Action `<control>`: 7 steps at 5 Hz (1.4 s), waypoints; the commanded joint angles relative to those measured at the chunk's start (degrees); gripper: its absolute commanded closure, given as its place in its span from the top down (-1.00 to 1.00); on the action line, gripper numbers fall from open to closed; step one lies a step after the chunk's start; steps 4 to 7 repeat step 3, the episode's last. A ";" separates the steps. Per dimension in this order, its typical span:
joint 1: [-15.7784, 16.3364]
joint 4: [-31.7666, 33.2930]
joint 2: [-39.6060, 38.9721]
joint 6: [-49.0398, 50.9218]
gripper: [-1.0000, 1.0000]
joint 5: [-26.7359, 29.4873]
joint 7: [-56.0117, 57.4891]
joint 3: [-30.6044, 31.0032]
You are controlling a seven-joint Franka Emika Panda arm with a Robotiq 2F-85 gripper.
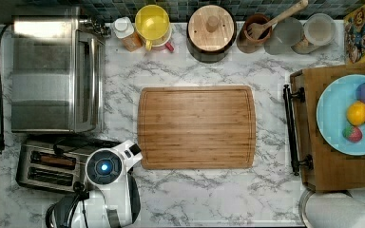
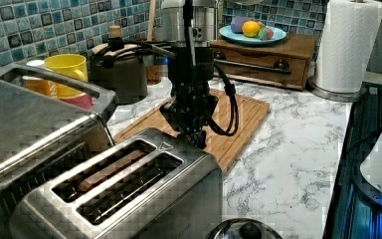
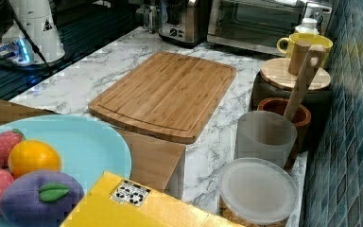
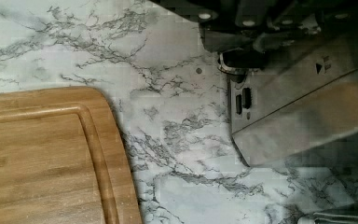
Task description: Turn on the toaster.
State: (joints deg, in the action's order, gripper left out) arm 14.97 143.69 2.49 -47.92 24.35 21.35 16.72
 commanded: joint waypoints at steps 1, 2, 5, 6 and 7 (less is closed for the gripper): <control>1.24 12.91 -11.92 -7.97 -1.00 0.68 2.18 1.04; 3.11 12.83 -11.84 -7.83 -1.00 1.20 2.56 -0.70; 2.29 12.87 -11.87 -7.90 -1.00 0.98 2.40 0.06; 2.29 12.87 -11.87 -7.90 -1.00 0.98 2.40 0.06; 2.29 12.87 -11.87 -7.90 -1.00 0.98 2.40 0.06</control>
